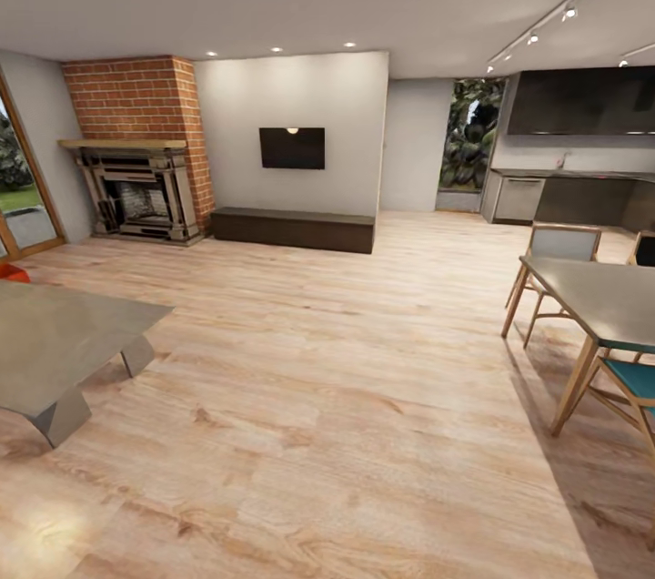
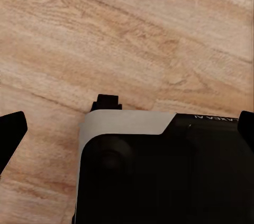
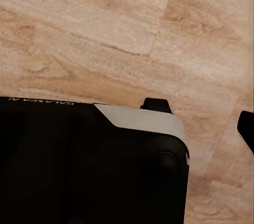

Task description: Move the two storage containers from the living room to the garage. In the garage, place one container on the floor and stack the other container on top of it (either order is fine).

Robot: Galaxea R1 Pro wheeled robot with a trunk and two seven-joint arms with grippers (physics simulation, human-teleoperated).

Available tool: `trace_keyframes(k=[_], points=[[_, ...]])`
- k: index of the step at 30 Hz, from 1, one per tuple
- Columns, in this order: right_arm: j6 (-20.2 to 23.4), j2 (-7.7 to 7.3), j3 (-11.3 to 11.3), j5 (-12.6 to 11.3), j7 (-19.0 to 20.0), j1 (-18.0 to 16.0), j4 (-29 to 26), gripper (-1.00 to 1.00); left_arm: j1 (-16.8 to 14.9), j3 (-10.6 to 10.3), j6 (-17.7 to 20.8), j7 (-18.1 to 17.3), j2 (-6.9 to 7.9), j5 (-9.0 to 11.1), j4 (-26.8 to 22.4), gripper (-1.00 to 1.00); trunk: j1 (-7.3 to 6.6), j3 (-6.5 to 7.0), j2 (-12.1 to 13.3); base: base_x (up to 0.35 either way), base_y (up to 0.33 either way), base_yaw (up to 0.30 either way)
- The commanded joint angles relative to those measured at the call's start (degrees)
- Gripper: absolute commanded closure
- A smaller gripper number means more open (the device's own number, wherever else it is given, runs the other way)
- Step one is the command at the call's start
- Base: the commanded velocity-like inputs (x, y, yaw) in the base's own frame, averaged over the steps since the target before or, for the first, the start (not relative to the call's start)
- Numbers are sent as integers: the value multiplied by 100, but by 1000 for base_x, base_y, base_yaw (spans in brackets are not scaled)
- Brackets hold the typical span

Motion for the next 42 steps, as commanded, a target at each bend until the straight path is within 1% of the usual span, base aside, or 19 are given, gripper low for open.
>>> trace_keyframes(k=[1, 42], points=[[-28, 5, 48, -56, -6, -6, 14, -100, -3, -17, -1, -12, 1, 55, 1, -100, 4, -7, -4, 322, 0, 0], [-28, 5, 48, -51, -6, -6, 14, -100, -3, -17, -10, -12, 1, 61, 1, -100, 4, -7, -4, 322, 0, 0]])
